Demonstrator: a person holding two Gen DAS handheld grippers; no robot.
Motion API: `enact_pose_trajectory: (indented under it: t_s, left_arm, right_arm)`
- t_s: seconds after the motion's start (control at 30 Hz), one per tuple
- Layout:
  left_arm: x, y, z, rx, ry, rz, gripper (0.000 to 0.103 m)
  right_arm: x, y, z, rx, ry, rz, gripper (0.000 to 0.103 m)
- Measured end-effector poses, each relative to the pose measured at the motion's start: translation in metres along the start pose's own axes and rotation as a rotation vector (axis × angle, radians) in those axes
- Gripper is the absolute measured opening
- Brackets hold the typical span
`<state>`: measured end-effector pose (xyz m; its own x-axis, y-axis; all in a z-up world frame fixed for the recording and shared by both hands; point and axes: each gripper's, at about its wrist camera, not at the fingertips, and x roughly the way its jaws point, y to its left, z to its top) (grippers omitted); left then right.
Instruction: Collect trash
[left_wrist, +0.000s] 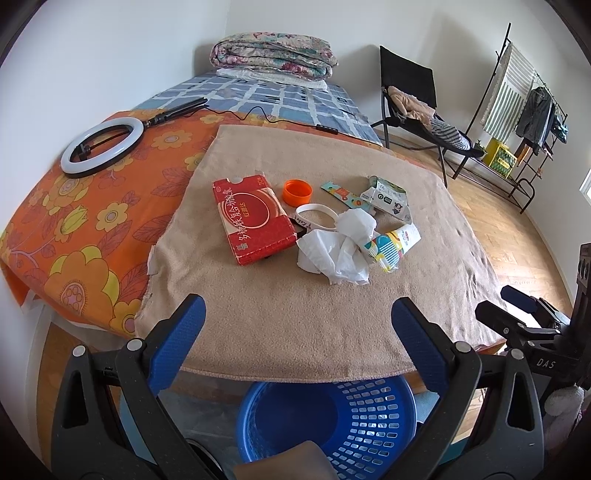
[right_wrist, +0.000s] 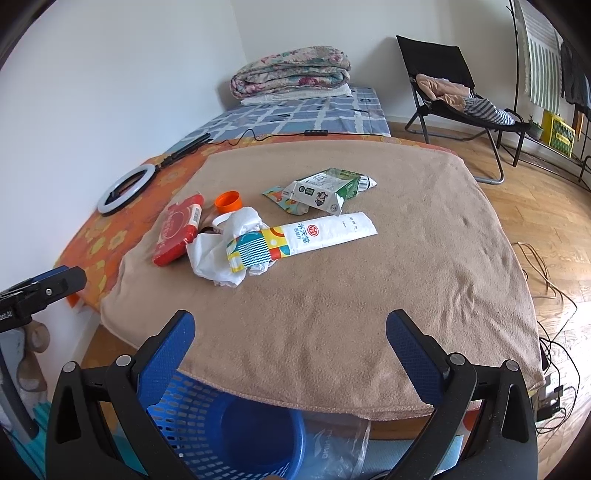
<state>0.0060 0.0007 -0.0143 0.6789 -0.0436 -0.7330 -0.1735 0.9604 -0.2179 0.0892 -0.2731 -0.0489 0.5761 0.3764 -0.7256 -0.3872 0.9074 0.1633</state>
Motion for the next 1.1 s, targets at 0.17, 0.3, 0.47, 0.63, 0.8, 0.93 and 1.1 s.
enact_pose_trajectory:
  t_s: [0.17, 0.3, 0.47, 0.63, 0.8, 0.93, 1.1]
  left_arm:
    - [-0.0003, -0.0007, 0.0001, 0.000, 0.001, 0.000, 0.102]
    - [-0.0004, -0.0005, -0.0001, 0.000, 0.001, -0.001, 0.102]
    - [-0.0006, -0.0002, -0.0002, 0.000, 0.002, -0.002, 0.102]
    - [-0.0005, -0.0007, -0.0009, 0.002, -0.001, 0.000, 0.102]
    - [-0.0005, -0.0008, -0.0009, 0.002, 0.000, 0.000, 0.102]
    - [-0.0005, -0.0012, -0.0010, 0.001, -0.001, 0.001, 0.102]
    - [-0.0005, -0.0011, -0.0009, 0.003, 0.000, 0.001, 0.102]
  right_arm:
    - [0.0008, 0.0023, -0.0012, -0.002, 0.004, -0.001, 0.102]
    - [0.0010, 0.0031, -0.0017, -0.006, 0.004, -0.004, 0.102]
    - [0.0019, 0.0036, -0.0027, -0.007, 0.008, 0.000, 0.102]
    - [0.0025, 0.0036, -0.0040, -0.010, 0.005, -0.003, 0.102]
    - [0.0031, 0.0033, -0.0047, -0.009, 0.010, -0.004, 0.102]
    - [0.0033, 0.0029, -0.0050, -0.008, 0.011, -0.004, 0.102]
    - [0.0034, 0.0025, -0.0055, -0.009, 0.012, -0.005, 0.102]
